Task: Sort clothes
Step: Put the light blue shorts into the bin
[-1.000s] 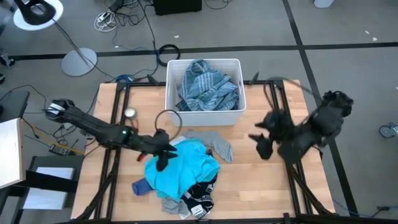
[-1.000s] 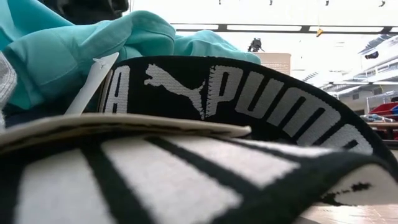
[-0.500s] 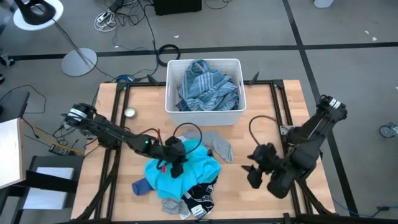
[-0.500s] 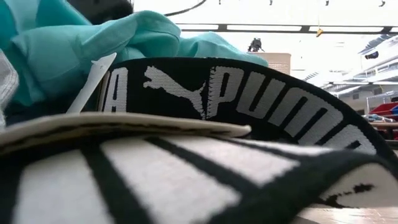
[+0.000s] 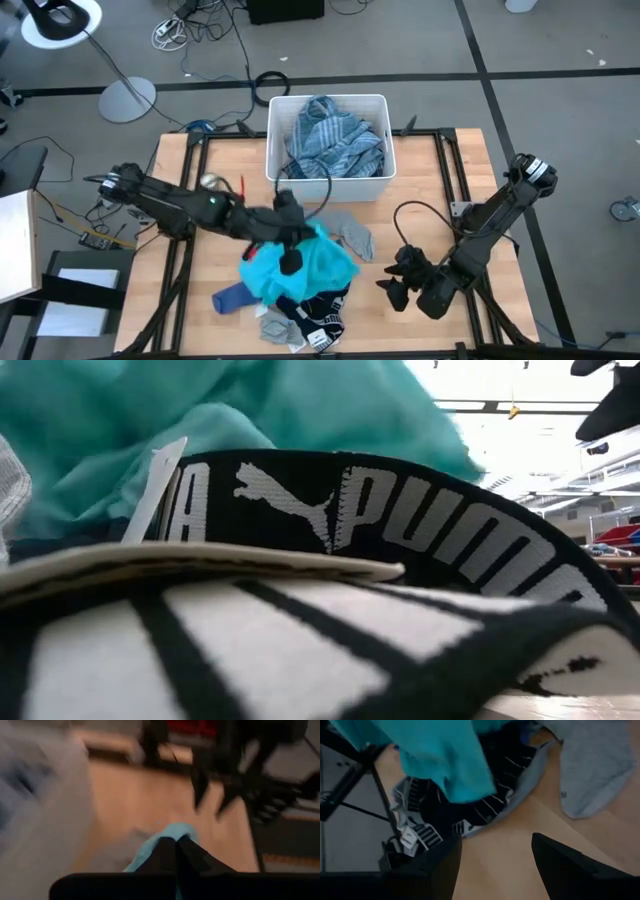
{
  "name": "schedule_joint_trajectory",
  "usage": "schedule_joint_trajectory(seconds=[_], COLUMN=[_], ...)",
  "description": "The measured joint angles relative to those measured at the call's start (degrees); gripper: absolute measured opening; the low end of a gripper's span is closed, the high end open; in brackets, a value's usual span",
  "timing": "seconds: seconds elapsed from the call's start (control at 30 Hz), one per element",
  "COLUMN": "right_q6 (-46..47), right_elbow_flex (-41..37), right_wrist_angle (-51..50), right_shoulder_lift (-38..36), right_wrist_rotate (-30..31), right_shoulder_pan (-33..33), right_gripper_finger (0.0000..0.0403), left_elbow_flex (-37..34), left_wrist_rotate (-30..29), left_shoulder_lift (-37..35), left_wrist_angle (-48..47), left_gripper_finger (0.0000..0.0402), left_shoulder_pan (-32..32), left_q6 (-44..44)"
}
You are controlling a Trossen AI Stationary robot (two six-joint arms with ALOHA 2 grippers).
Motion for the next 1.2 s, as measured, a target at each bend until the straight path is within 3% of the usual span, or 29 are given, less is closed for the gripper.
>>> schedule_joint_trajectory(seconds=[0.13,0.3,0.6,0.77,1.07,1.2], right_q6=[-2.65,-7.05,-9.3,-9.27,-9.28,-10.07], right_elbow_flex=[-0.17,-0.17,-0.17,-0.17,-0.17,-0.17], right_wrist_angle=[2.66,6.7,10.02,10.09,9.9,9.71], right_shoulder_lift=[0.0,0.0,0.0,0.0,0.0,0.0], right_wrist_rotate=[0.07,0.04,0.04,0.08,1.22,1.4], right_shoulder_pan=[-1.3,-2.72,-3.29,-3.29,-4.17,-5.41], right_gripper_finger=[0.0242,0.024,0.0238,0.0237,0.0235,0.0235], left_elbow_flex=[10.7,18.01,21.86,23.73,28.53,32.28], left_wrist_rotate=[-6.56,-12.23,-12.43,-7.74,3.09,8.56], left_shoulder_lift=[-0.05,-0.05,0.01,0.26,3.91,8.23], left_wrist_angle=[-4.25,-1.96,27.25,40.13,41.89,48.57], left_gripper_finger=[0.0001,0.0,0.0,0.0,0.0,0.0], left_shoulder_pan=[2.2,9.35,24.86,32.75,42.48,44.24], left_q6=[11.35,20.14,37.04,39.06,38.66,38.41])
